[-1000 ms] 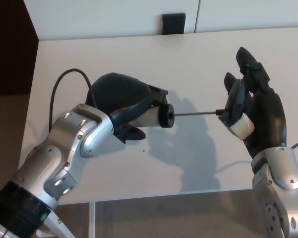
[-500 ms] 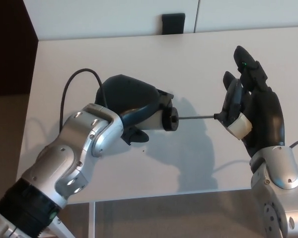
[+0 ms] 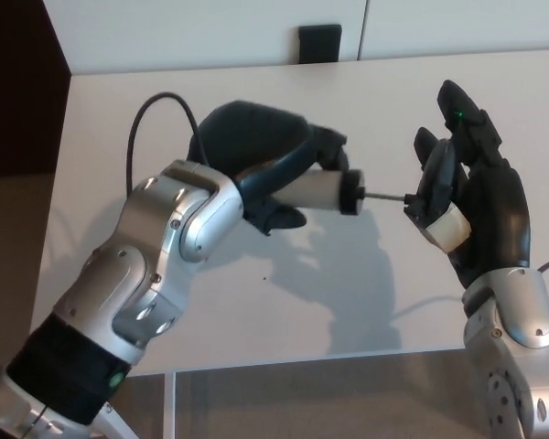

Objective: The robot walks towards a desk on which an air pump is kept in the middle. It lifts it up and holds it with its left hand and uses its right hand to compress it by pushing its handle inwards.

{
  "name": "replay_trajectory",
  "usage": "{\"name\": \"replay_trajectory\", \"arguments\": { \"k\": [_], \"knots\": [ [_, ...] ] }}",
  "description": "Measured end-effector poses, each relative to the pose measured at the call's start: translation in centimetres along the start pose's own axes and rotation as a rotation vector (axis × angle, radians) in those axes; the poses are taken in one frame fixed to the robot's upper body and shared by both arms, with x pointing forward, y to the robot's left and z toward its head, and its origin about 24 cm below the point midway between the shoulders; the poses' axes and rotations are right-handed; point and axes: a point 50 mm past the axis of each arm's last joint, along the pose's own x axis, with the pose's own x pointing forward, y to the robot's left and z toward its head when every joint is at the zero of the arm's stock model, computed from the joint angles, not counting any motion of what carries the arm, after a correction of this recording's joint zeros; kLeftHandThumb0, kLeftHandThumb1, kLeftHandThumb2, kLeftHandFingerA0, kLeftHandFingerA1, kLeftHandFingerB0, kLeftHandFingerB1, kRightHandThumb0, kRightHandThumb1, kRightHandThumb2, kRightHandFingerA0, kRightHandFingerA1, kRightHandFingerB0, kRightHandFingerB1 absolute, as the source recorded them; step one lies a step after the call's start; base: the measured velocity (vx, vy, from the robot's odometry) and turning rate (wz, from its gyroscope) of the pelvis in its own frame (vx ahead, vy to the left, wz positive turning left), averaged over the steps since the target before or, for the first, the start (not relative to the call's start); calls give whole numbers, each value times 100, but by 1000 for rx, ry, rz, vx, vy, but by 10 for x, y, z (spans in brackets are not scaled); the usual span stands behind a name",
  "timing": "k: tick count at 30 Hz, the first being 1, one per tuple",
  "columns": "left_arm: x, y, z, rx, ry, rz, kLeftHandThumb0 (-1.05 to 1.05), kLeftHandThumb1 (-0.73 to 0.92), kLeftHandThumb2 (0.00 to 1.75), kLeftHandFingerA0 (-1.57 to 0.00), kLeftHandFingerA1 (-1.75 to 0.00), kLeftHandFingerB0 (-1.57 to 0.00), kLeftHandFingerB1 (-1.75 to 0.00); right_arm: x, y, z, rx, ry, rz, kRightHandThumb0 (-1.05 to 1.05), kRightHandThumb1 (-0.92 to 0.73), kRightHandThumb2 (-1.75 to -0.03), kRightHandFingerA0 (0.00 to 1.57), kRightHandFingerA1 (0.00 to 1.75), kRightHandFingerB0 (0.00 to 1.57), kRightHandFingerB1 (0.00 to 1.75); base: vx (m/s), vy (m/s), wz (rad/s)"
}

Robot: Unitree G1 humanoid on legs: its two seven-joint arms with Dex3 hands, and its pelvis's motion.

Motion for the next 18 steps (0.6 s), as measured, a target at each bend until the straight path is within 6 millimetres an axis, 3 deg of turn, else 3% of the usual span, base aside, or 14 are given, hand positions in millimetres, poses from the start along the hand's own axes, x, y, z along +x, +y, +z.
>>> {"name": "replay_trajectory", "arguments": {
  "k": [1, 3, 4, 7, 8, 9, 10, 11, 12, 18],
  "knots": [
    [0, 3, 2, -11, -4, 12, -22, 81, 67, -81, -147, -84, -75, 0, 0, 0, 17, 0, -4, -76, -84, -116, 0, 24, 0, 22, 0, 0, 0],
    [1, 7, 5, -21, -9, 25, -22, 81, 67, -81, -147, -84, -75, 0, -1, 0, 36, 1, -11, -76, -84, -116, 0, 24, 0, 22, 0, 0, 0],
    [1, 9, 8, -30, -12, 35, -25, 78, 60, -83, -170, -76, -119, 0, -1, 0, 55, 0, -16, -77, -83, -116, 0, 37, 15, 33, 0, 0, 0],
    [1, 16, 13, -57, -18, 56, -25, 78, 60, -83, -170, -76, -119, 1, -1, 0, 91, -4, -23, -77, -83, -116, 0, 37, 15, 33, 0, 0, 0],
    [1, 22, 18, -88, -27, 78, -22, 77, 66, -79, -162, -82, -102, 1, -3, 0, 112, -4, -29, -82, -89, -119, 0, 35, 13, 30, 0, 0, 0],
    [1, 23, 18, -91, -28, 80, -22, 77, 66, -79, -162, -82, -102, 1, -4, 0, 114, -4, -29, -82, -89, -119, 0, 35, 13, 30, 0, 0, 0],
    [1, 28, 23, -130, -33, 99, -23, 73, 65, -83, -145, -90, -57, 1, -5, 1, 135, -8, -33, -70, -82, -117, 7, 47, 2, 38, 0, 0, 0],
    [1, 28, 23, -130, -33, 99, -23, 73, 65, -83, -145, -90, -57, 1, -5, 1, 135, -8, -33, -70, -82, -117, 7, 47, 2, 38, 0, 0, 0],
    [1, 30, 24, -141, -34, 103, -22, 74, 64, -86, -132, -86, -53, 2, -5, 1, 142, -12, -33, -33, -60, -116, 0, 49, 0, 48, 0, 0, 0],
    [-2, 44, 37, -201, -61, 138, -20, 75, 65, -83, -134, -91, -56, 2, -7, 3, 202, -21, -28, -34, -60, -116, 0, 49, 0, 48, 0, 0, 0]
  ]
}}
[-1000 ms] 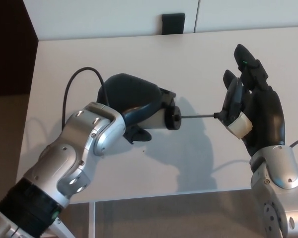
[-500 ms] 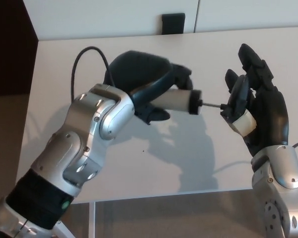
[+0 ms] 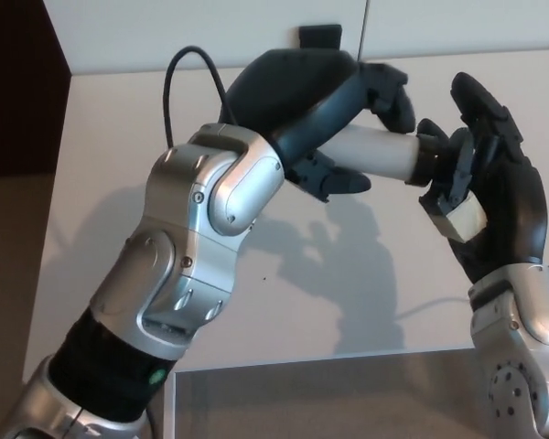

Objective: The robot walks towards a desk on which an air pump is kept in the middle. It lifts it up and holds it with its left hand and uses its right hand to compress it by pushing its handle inwards.

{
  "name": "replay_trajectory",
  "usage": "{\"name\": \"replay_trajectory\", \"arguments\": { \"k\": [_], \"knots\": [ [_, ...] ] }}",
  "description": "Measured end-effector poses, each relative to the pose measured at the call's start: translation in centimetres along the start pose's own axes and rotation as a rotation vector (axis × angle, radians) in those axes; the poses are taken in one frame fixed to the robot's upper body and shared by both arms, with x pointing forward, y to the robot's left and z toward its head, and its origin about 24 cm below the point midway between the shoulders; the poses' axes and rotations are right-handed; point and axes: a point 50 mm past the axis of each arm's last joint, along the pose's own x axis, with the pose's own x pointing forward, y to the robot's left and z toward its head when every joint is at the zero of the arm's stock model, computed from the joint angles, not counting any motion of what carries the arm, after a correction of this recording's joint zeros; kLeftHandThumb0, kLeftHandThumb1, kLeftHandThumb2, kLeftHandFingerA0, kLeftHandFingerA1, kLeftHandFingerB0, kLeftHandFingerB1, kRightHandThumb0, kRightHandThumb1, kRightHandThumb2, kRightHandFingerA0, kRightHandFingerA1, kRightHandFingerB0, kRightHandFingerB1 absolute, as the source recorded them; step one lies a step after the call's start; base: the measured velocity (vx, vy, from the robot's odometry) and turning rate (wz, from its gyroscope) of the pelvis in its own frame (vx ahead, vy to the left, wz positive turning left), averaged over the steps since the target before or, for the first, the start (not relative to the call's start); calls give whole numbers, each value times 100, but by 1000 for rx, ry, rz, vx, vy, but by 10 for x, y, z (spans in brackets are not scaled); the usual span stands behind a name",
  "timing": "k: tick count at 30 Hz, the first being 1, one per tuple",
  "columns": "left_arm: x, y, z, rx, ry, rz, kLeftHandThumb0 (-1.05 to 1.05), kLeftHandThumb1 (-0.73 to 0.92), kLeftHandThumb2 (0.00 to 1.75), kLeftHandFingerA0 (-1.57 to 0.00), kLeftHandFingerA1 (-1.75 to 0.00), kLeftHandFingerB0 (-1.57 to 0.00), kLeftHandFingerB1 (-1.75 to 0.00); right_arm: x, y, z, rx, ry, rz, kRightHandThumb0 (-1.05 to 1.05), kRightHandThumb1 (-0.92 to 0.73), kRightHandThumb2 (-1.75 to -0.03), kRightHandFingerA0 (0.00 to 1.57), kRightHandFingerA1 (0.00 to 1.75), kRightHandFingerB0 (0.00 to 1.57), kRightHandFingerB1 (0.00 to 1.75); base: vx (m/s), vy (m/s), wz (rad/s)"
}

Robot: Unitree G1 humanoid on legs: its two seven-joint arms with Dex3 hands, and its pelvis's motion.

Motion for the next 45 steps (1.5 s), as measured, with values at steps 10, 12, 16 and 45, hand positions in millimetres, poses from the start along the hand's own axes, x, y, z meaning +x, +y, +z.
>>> {"name": "replay_trajectory", "arguments": {
  "k": [10, 12, 16, 45],
  "knots": [
    [2, -4, 8, -47, 4, -14, -19, 77, 69, -73, -161, -76, -115, 0, -5, 2, 75, 8, -18, -71, -80, -108, 2, 26, 2, 23, 0, 0, 0],
    [2, -6, 10, -43, 4, -19, -15, 74, 76, -72, -167, -68, -142, 0, -6, 0, 49, 12, -35, -77, -84, -115, 6, 33, 10, 31, 0, 0, 0],
    [3, -8, 11, -38, 9, -21, -16, 75, 72, -76, -161, -79, -107, 0, -8, -1, -21, 20, -52, -78, -78, -111, 0, 22, 0, 19, 0, 0, 0],
    [-13, -2, -107, 18, 294, -31, -30, 64, 86, -100, -139, -69, -122, 1, -29, 2, 62, 3, -99, -86, -87, -120, 0, 16, 0, 11, 0, 0, 0]
  ]
}}
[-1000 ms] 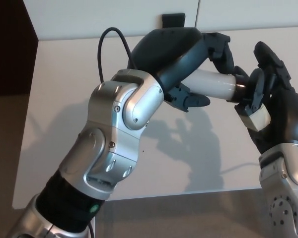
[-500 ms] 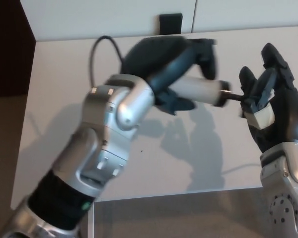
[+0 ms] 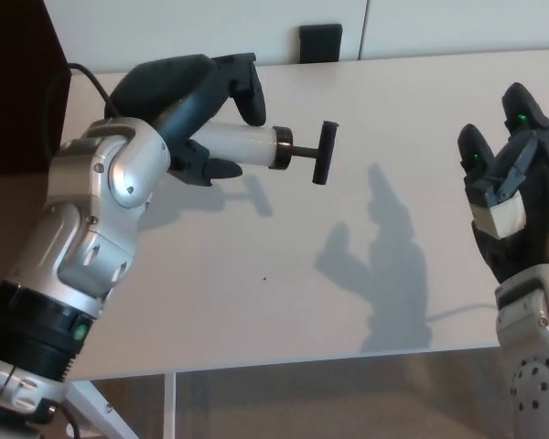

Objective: The robot walks towards a desk on which an air pump is kept in the middle. It lifts it up and holds it with its left hand and uses its right hand to compress it by pushing its handle inwards.

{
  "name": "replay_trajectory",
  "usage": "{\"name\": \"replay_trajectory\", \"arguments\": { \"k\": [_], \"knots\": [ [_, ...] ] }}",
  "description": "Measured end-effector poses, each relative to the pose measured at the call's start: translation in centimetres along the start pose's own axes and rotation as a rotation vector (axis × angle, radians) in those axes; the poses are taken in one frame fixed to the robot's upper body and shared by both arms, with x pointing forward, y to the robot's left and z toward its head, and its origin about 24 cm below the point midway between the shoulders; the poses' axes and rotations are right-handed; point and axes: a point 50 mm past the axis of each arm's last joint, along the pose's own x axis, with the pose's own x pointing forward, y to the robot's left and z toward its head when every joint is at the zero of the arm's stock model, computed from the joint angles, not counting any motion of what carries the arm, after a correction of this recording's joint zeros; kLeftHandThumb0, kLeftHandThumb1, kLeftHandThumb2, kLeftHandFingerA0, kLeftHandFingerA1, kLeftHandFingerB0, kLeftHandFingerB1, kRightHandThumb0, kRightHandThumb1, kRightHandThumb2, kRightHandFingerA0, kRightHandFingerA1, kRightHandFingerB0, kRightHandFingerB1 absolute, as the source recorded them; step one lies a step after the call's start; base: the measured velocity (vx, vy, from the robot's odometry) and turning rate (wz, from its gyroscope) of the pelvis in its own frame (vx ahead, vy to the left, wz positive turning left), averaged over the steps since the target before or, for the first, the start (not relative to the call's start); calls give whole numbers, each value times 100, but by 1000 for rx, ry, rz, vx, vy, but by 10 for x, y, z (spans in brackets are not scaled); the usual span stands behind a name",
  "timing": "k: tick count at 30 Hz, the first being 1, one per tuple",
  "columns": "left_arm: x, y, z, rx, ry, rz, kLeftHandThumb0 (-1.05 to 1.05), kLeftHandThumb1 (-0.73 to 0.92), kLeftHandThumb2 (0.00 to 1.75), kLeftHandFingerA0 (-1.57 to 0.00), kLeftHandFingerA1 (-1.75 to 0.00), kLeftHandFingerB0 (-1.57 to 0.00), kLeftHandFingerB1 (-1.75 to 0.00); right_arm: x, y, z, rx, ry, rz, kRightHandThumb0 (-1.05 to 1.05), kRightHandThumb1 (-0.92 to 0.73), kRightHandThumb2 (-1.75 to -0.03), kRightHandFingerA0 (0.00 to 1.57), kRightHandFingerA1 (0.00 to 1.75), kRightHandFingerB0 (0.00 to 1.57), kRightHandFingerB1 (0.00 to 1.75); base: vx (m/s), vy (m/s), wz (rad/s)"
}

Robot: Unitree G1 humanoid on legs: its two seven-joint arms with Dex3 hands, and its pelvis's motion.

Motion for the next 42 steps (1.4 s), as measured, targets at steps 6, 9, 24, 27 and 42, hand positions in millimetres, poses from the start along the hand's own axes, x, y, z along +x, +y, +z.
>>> {"name": "replay_trajectory", "arguments": {
  "k": [6, 9, 24, 27, 42],
  "knots": [
    [1, -5, -4, -7, -11, -1, -13, 84, 61, -78, -173, -51, -153, -1, -8, 1, 13, -7, -12, -86, -88, -120, 0, 15, 0, 10, 0, 0, 0],
    [4, -13, -5, 0, -10, -30, -17, 78, 62, -67, -175, -48, -160, -1, -13, 2, 13, -12, -20, -84, -87, -119, 0, 17, 0, 12, 0, 0, 0],
    [15, -84, 6, 56, -38, -205, -94, 52, 88, 0, 0, 0, 0, -3, -6, 21, -74, -119, 20, -92, -88, -120, 0, 9, 0, 6, 0, 0, 0],
    [17, -83, 11, 78, -48, -236, -101, 57, 95, 0, 0, 0, 0, -5, -3, 30, -105, -158, 38, -92, -87, -119, 0, 11, 0, 7, 0, 0, 0],
    [22, -37, 20, 120, -69, -213, -101, 56, 95, 0, 0, 0, 0, -17, 11, 53, -224, -284, 87, -89, -88, -119, 4, 16, 3, 10, 0, 0, 0]
  ]
}}
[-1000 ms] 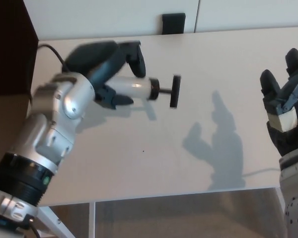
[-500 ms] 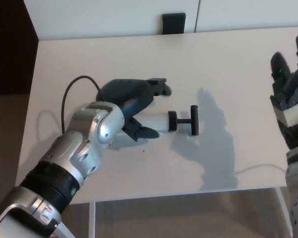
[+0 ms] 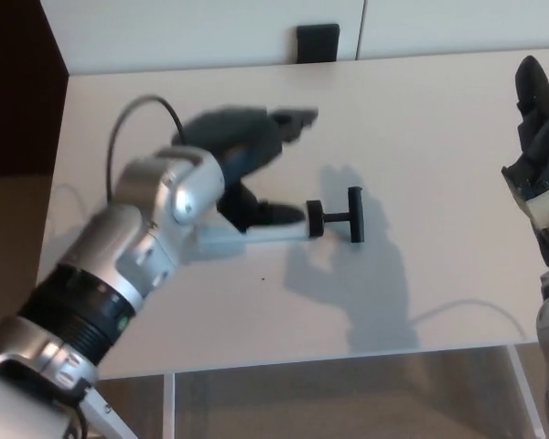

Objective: The robot walks towards a desk on which an air pump is kept in the middle. It lifts it up and holds it with its left hand and uses its right hand to compress it by pushing its handle inwards.

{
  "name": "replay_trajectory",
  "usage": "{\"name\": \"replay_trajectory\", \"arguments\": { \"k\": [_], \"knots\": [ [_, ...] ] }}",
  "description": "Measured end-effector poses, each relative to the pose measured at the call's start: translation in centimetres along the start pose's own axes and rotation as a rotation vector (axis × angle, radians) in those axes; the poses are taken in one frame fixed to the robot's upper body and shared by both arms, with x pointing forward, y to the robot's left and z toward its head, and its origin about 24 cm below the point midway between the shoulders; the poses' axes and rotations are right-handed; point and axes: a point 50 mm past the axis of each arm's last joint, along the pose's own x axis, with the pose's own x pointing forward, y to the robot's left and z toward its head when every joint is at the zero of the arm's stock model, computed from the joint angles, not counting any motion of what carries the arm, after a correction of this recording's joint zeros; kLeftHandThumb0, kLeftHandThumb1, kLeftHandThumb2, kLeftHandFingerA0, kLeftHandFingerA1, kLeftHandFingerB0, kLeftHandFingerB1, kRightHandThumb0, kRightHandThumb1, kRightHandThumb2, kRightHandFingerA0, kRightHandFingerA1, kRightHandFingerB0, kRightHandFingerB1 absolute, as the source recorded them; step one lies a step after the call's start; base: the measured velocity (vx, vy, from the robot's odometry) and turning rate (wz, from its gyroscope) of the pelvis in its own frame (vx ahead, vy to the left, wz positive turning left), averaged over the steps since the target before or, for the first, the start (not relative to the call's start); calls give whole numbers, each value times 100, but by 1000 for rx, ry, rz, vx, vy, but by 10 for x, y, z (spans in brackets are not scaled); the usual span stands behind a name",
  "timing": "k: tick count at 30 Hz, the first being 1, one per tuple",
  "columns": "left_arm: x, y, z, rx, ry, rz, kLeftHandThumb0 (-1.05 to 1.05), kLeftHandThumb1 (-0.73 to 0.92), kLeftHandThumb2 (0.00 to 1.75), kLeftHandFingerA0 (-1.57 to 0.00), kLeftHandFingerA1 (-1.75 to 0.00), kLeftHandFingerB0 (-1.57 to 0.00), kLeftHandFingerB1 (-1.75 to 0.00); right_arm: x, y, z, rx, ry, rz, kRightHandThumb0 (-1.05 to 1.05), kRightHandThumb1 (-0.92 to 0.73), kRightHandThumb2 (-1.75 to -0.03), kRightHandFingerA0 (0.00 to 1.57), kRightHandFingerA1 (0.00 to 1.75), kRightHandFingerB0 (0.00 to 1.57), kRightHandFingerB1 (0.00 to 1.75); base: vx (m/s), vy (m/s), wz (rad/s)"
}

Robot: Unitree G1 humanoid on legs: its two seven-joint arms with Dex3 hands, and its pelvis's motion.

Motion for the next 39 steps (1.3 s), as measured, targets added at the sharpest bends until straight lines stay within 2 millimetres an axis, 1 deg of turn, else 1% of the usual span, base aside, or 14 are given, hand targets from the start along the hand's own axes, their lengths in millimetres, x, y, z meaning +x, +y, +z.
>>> {"name": "replay_trajectory", "arguments": {
  "k": [3, 4, 15, 16, 19, 20, 21, 22, 32, 33, 34, 35, 38, 39],
  "knots": [
    [-10, 30, 6, 10, -43, 98, -101, 56, 95, 0, 0, 0, 0, -2, 3, 5, -12, -20, 14, -89, -88, -119, 4, 16, 3, 10, 0, 0, 0],
    [-13, 38, 7, 12, -57, 124, -96, 69, 60, 0, 0, 0, 0, -3, 4, 6, -17, -24, 16, -93, -86, -119, 6, 16, 5, 9, 0, 0, 0],
    [-59, 87, 17, 12, -166, 342, -83, 52, 89, -11, -10, -11, -15, -28, -7, 17, -78, -40, 19, -96, -72, -117, 0, 22, 0, 8, 0, 0, 0],
    [-65, 88, 16, -1, -171, 360, -82, 52, 85, -5, -35, -3, -31, -33, -10, 18, -87, -36, 14, -96, -69, -112, 8, 31, 8, 14, 0, 0, 0],
    [-81, 87, 9, -42, -175, 395, -82, 52, 85, -5, -35, -3, -31, -49, -19, 20, -115, -17, -6, -96, -69, -112, 8, 31, 8, 14, 0, 0, 0],
    [-87, 85, 4, -63, -169, 405, -71, 53, 57, -11, -33, -13, -29, -55, -23, 21, -127, -6, -17, -100, -83, -65, 11, 40, 7, 29, 0, 0, 0],
    [-93, 83, 1, -81, -169, 414, -71, 53, 57, -11, -33, -13, -29, -60, -26, 22, -136, -1, -23, -100, -83, -65, 11, 40, 7, 29, 0, 0, 0],
    [-99, 81, -3, -99, -166, 424, -71, 42, 74, -13, -42, -16, -38, -65, -29, 24, -144, 5, -29, -94, -71, -115, 3, 39, 11, 18, 0, 0, 0],
    [-144, 39, -52, -315, -36, 385, -79, 57, 59, -41, -37, -43, -33, -103, -54, 23, -200, 113, -102, -91, -72, -114, 3, 37, 7, 21, 0, 0, 0],
    [-144, 39, -52, -315, -36, 385, -93, 68, 62, -38, -39, -42, -33, -103, -54, 23, -200, 113, -102, -93, -92, -67, 5, 39, 3, 28, 0, 0, 0],
    [-150, 31, -59, -350, -9, 367, -93, 68, 62, -38, -39, -42, -33, -108, -56, 22, -205, 132, -111, -93, -92, -67, 5, 39, 3, 28, 0, 0, 0],
    [-154, 26, -64, -374, 9, 356, -85, 58, 59, -39, -37, -42, -33, -111, -58, 21, -208, 144, -117, -95, -75, -114, 3, 39, 10, 22, 0, 0, 0],
    [-168, 12, -77, -441, 61, 326, -85, 58, 59, -39, -37, -42, -33, -119, -63, 20, -216, 177, -134, -95, -75, -114, 3, 39, 10, 22, 0, 0, 0],
    [-174, 7, -83, -466, 83, 313, -67, 53, 57, -58, -43, -55, -38, -123, -65, 20, -218, 189, -140, -94, -71, -114, 0, 46, 12, 24, 0, 0, 0]
  ]
}}
